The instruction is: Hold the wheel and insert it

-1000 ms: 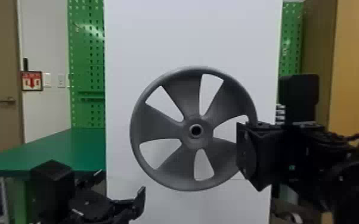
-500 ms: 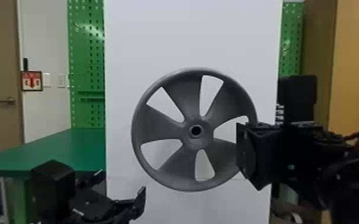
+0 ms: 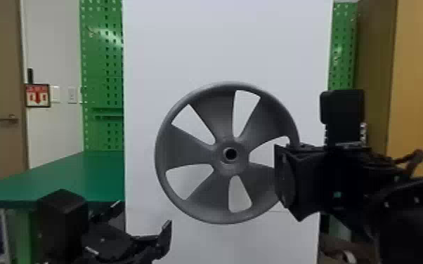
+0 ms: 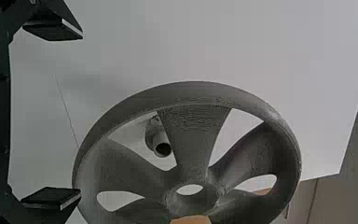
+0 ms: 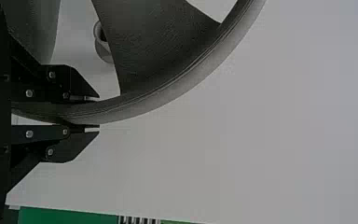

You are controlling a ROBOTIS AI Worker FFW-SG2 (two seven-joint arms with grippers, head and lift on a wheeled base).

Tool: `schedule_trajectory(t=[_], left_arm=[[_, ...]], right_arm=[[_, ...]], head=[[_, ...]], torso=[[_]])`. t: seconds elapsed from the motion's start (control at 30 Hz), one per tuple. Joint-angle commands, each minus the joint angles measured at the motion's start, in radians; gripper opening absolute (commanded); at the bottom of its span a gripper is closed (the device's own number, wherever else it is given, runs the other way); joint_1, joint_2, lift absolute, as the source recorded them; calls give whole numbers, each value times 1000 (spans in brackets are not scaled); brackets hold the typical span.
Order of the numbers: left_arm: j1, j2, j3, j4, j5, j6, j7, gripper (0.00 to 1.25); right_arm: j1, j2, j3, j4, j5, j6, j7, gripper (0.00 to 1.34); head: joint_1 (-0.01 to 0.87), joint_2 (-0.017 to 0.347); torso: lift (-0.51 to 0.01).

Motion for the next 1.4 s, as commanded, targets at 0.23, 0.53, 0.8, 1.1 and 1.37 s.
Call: schedule_trajectory(t=[0.23,0.53,0.8,1.1,1.37], left_arm=[[1,0,-2,3,0,0,0,1147],[2,0,-5,7,-3,-6,0,1147],[5,0,-8,12,-5,-8,0,1147],[4,-2,-8,13,-5,-9,0,1147],[4,-2,-8,13,-5,-11,0,1147]], right_arm=[[-10,4,-11,34,8,-29,0,184],[-21,5,-25,75,3,-56,0,184],[-33,11,-39,129,3,-89,0,184],[-44,13,-50,170,5,-119,0,184],[-59,14,-59,210,3,-145,0,184]], head=[[97,15],[97,15],[97,15],[97,15],[97,15]], torso=[[-442],[-442],[-442],[-442],[-442]])
